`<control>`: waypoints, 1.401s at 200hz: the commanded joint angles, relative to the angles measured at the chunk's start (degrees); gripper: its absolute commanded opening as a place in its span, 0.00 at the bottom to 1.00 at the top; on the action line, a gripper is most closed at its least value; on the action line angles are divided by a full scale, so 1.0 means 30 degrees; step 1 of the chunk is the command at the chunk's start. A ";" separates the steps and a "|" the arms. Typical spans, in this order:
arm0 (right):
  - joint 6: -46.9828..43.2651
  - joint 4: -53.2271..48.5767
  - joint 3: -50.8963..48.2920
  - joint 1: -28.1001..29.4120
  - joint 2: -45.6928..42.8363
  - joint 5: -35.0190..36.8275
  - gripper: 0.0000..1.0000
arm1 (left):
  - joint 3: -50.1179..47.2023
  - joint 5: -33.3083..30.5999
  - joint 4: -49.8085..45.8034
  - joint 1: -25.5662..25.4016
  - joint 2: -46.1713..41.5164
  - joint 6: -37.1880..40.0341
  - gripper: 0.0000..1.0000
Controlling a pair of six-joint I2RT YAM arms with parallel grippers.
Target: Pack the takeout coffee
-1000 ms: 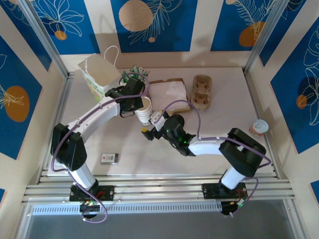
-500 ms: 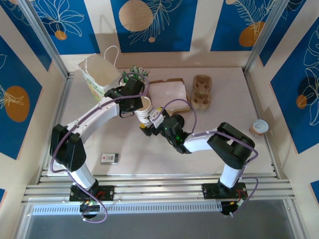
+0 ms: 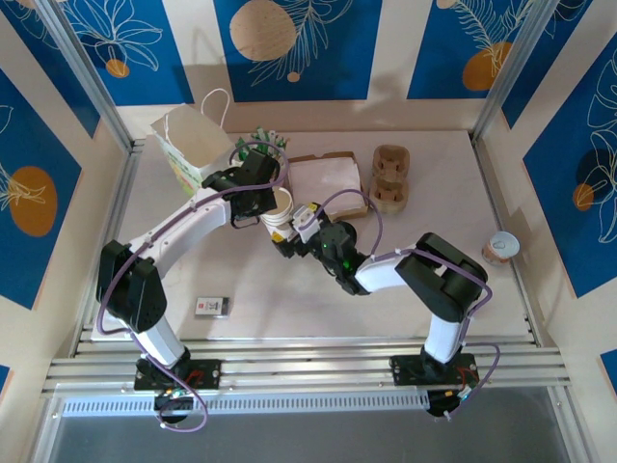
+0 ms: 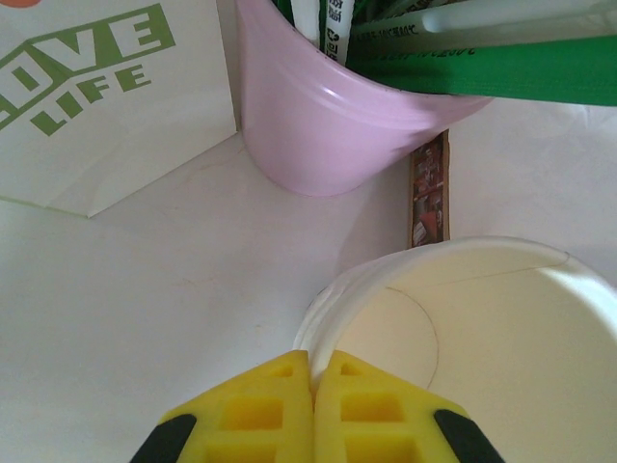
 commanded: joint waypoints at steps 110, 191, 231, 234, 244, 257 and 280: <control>-0.1514 0.2961 0.0928 0.0481 0.1543 -0.0341 0.99 | 0.0133 0.0005 -0.0415 -0.0193 -0.0605 0.0284 0.00; -0.1699 0.2123 0.1242 0.0525 0.1781 0.0033 0.99 | 0.1946 -0.0365 -0.1008 -0.0186 -0.1395 0.0720 0.00; -0.1383 0.2232 0.1214 0.0465 0.1811 0.0105 0.99 | 0.2431 -0.0391 -0.1343 -0.0186 -0.2191 0.0939 0.00; -0.1379 0.2220 0.1212 0.0439 0.1803 0.0082 0.99 | 0.2498 -0.0330 -0.1379 -0.0186 -0.2245 0.1003 0.00; -0.1368 0.2234 0.1202 0.0455 0.1782 -0.0001 0.99 | 0.2745 -0.0235 -0.1519 -0.0184 -0.2457 0.1104 0.00; -0.1321 0.2220 0.1199 0.0438 0.1781 0.0011 0.99 | 0.3025 -0.0237 -0.1693 -0.0186 -0.2821 0.1208 0.00; -0.1181 0.2157 0.1230 0.0380 0.1755 0.0042 0.99 | 0.3527 -0.0638 -0.2112 -0.0186 -0.3467 0.1590 0.00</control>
